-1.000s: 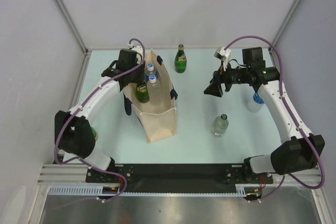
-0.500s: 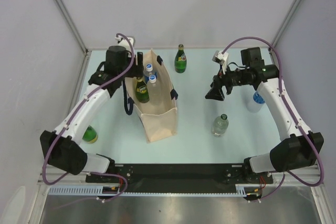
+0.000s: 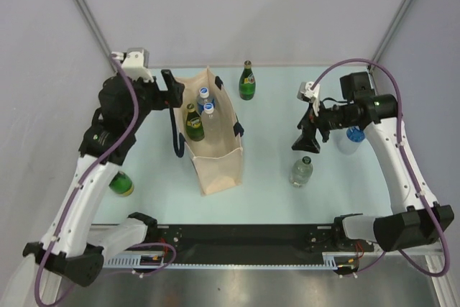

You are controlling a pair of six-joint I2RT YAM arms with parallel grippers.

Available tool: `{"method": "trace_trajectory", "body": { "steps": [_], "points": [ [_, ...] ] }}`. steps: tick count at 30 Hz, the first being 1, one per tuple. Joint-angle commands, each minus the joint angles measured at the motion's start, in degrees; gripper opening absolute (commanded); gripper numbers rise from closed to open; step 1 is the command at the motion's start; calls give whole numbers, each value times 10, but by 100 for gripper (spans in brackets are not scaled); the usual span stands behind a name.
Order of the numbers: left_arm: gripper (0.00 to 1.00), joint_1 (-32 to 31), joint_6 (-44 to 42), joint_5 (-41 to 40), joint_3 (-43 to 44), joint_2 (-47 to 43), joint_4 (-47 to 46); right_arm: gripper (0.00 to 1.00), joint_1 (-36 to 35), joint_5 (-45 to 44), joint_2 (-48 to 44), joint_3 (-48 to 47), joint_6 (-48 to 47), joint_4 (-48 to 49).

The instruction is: Place the beverage into the canvas bag

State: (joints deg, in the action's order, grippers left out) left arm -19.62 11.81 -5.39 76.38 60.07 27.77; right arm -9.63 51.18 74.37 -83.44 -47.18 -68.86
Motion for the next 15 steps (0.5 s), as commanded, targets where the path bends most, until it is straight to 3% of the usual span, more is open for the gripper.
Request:
{"method": "trace_trajectory", "body": {
  "steps": [1,9,15],
  "points": [
    [99,1,46,8,-40,-57,24,87,9,-38,-37,23,-55,-72],
    [100,1,70,-4,-94,-139,40,87,11,-9,-112,131,-221,-116],
    [100,1,74,-7,-111,-161,53,90,18,16,-115,161,-320,-109]
  ]
}}
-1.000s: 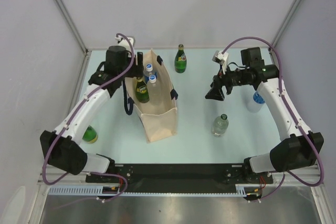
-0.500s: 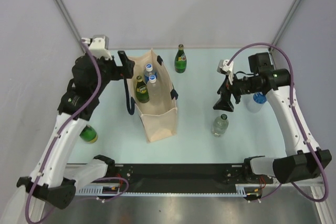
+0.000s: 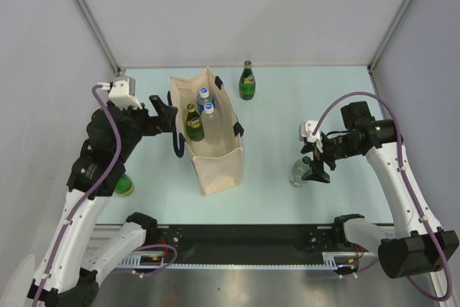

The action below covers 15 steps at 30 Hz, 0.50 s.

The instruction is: Place the beverage into the canvas bag

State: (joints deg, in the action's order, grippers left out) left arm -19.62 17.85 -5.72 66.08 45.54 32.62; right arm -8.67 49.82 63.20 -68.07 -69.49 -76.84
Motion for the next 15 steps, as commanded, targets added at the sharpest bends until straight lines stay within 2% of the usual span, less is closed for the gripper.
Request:
{"method": "trace_trajectory", "body": {
  "steps": [1,10,15],
  "points": [
    [100,1,14,-3,-9,-23,6,90,15,29,4,12,-104,-29],
    [100,1,19,-8,-32,-56,23,89,55,32,61,16,-130,-9],
    [100,1,23,-10,-43,-72,25,84,57,24,97,22,-126,-1]
  ]
}}
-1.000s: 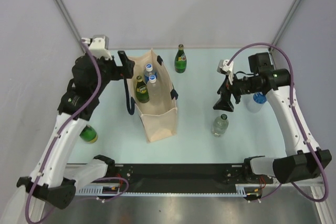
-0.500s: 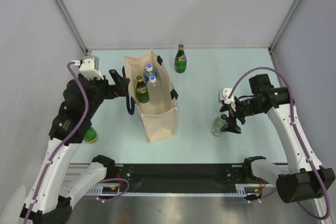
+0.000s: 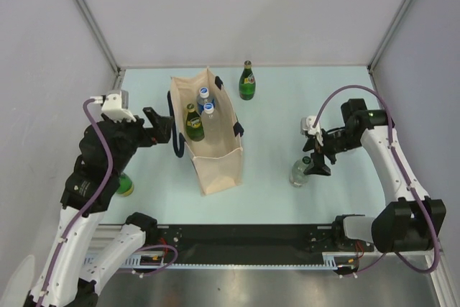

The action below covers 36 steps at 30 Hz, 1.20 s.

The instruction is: Place the beverage into the canvas bag

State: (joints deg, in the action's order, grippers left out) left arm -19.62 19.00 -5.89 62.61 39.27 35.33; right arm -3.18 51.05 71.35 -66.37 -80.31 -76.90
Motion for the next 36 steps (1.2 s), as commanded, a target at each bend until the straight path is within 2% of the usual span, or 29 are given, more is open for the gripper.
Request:
{"method": "trace_trajectory", "body": {
  "steps": [1,10,21,27,32,34,36],
  "points": [
    [100,1,11,-8,-10,-10,-1,84,2,6,19,9,-20,2],
    [100,1,12,-10,-9,-5,0,76,2,-9,46,30,-9,30],
    [100,1,11,-11,-10,5,-6,60,3,-13,54,36,-5,42],
    [100,1,9,-11,-8,12,-9,36,3,-19,42,46,-5,56],
    [100,1,9,-12,-7,13,-11,7,-1,-17,17,42,13,76],
    [100,1,9,-13,-6,13,-11,0,-7,-13,2,27,33,82],
    [100,1,9,-13,-6,13,-12,0,-16,-6,-7,11,66,85]
  ]
}}
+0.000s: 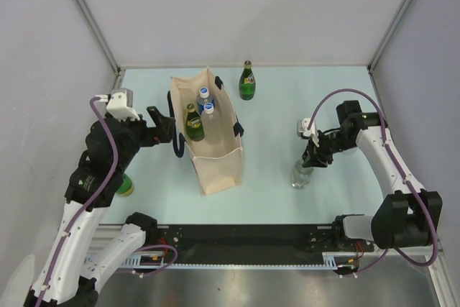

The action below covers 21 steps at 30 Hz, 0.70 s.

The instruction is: Place the beverage into the canvas bag

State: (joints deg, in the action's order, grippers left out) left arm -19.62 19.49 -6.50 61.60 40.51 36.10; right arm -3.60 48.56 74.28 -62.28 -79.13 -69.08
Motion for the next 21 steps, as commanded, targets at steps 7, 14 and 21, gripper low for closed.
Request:
{"method": "trace_trajectory", "body": {
  "steps": [7,14,21],
  "points": [
    [100,1,8,-6,4,4,-23,0,-69,4,-55,-122,247,85],
    [100,1,10,-12,4,0,-22,0,-122,-38,-29,-258,399,162],
    [100,1,16,-19,4,-6,-18,0,-162,-70,28,-416,546,245]
  ]
}}
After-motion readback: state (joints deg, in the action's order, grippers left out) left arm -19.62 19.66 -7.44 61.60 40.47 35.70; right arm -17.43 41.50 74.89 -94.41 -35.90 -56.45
